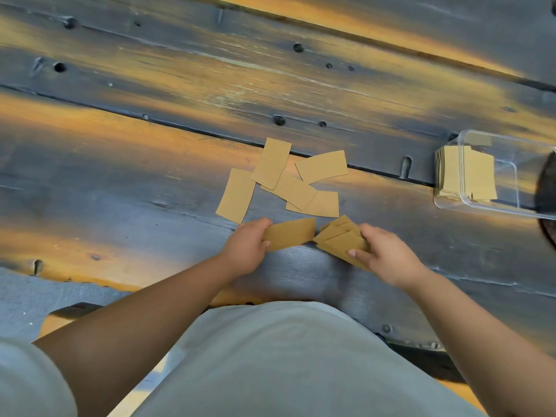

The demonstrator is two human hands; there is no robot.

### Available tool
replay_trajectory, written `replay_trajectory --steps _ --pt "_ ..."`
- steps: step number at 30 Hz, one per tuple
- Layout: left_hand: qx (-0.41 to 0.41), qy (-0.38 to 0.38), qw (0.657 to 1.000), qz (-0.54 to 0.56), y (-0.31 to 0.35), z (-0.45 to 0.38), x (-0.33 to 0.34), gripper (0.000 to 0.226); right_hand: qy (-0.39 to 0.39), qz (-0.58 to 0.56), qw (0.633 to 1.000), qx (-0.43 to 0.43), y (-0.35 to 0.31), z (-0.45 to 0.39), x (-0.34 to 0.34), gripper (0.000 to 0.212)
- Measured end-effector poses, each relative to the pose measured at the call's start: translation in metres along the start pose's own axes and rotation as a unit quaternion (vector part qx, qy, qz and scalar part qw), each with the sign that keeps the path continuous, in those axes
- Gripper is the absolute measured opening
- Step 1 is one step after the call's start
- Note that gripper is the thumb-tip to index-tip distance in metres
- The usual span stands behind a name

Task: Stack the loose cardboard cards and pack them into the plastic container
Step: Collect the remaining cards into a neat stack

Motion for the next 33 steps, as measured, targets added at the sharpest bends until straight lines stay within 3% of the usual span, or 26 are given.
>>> replay_trajectory --steps 2,5,8,11,14,17,19,22,24,28,30,33 --pt "0.02 -0.016 1.0 0.005 0.006 -0.004 -0.006 0.027 0.008 0.079 0.994 -0.081 -0.03 -0.003 0.004 0.023" --pt "0.093 -0.053 0.994 0.015 0.023 -0.005 -0.009 0.033 0.036 0.157 0.978 -0.132 -0.064 -0.016 0.011 0.024" --pt "0.146 -0.059 0.988 0.002 0.036 -0.004 -0.01 0.04 0.023 0.14 0.983 -0.115 -0.078 -0.034 0.024 0.037" --pt "0.13 -0.08 0.987 0.053 0.039 -0.003 -0.009 0.051 -0.012 0.13 0.989 -0.07 -0.078 -0.043 0.04 0.05" --pt "0.08 -0.125 0.982 0.113 0.033 0.001 -0.001 0.063 0.005 0.16 0.985 -0.056 -0.079 -0.043 0.05 0.038" --pt "0.078 -0.066 0.983 0.153 0.038 0.007 0.002 0.077 0.025 0.142 0.989 -0.029 -0.083 -0.04 0.057 0.026" --pt "0.104 -0.009 0.988 0.118 0.041 0.01 0.003 0.081 0.024 0.135 0.99 -0.023 -0.086 -0.038 0.065 0.026" --pt "0.135 0.016 0.99 -0.035 0.039 0.011 0.014 0.07 0.028 0.11 0.993 -0.017 -0.084 -0.037 0.07 0.034" --pt "0.122 0.017 0.989 -0.078 0.035 0.009 0.016 0.059 0.028 0.055 0.998 -0.024 -0.078 -0.038 0.068 0.036" --pt "0.13 0.011 0.989 -0.073 0.036 0.006 0.013 0.049 0.052 0.01 0.998 -0.038 -0.054 -0.031 0.057 0.039" --pt "0.129 0.021 0.988 -0.081 0.036 0.005 0.01 0.046 0.083 0.015 0.996 -0.005 -0.039 -0.026 0.055 0.037" --pt "0.104 0.037 0.994 -0.025 0.039 0.002 0.007 0.043 0.078 -0.074 0.992 0.068 -0.024 -0.022 0.067 0.038"
Point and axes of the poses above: each hand's wrist, its own z-axis away from the middle knuckle, its own x-axis out of the palm, y = z × x, the point moved 8 cm from there along -z, towards the middle knuckle, and after that the axes turned 3 degrees about x, right-handed, at the moved point
